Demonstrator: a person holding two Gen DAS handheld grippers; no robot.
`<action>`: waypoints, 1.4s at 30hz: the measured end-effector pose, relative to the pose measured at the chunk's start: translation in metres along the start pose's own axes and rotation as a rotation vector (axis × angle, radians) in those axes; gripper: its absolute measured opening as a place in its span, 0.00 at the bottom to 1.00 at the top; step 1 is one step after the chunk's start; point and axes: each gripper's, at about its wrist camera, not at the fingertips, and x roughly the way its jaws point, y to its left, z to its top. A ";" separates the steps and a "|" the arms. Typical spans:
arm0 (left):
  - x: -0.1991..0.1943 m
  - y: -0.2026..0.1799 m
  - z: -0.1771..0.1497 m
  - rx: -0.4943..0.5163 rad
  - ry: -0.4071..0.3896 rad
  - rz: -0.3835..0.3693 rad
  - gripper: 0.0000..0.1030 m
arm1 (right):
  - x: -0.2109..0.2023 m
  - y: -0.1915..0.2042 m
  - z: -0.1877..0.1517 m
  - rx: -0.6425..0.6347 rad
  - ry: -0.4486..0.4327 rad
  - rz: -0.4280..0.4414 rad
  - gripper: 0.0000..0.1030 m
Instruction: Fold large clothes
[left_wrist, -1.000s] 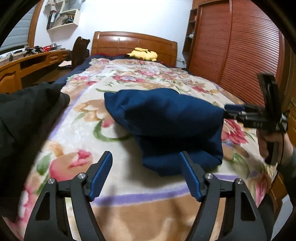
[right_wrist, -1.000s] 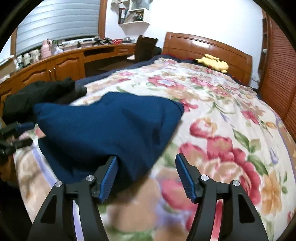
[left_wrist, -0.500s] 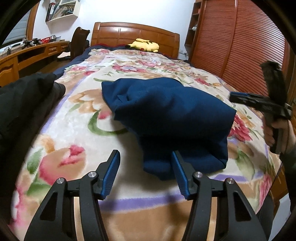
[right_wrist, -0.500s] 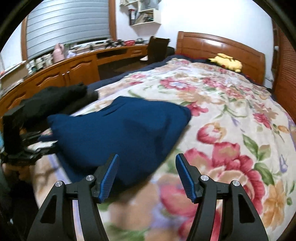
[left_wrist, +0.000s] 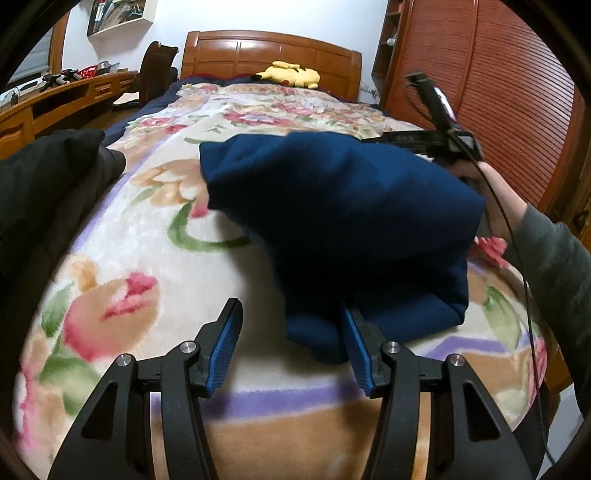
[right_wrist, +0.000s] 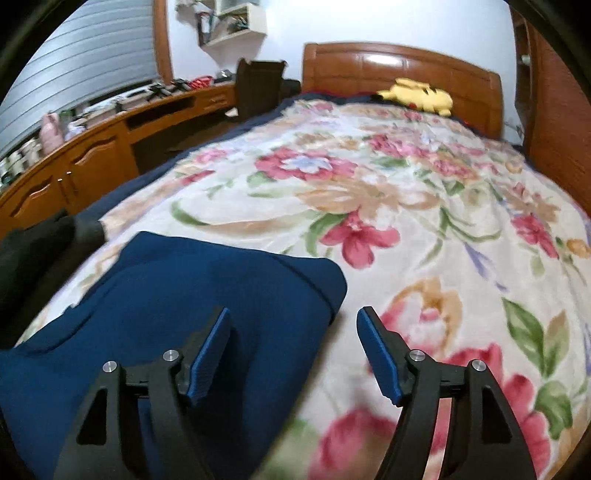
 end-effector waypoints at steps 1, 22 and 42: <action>0.001 0.000 0.000 -0.001 0.004 -0.002 0.54 | 0.009 0.003 0.003 0.009 0.013 -0.003 0.71; -0.012 -0.007 0.003 -0.003 -0.008 -0.103 0.08 | 0.052 -0.017 0.006 0.080 0.084 0.202 0.16; -0.126 0.032 0.039 0.031 -0.248 0.086 0.06 | -0.060 0.058 0.018 -0.100 -0.188 0.079 0.11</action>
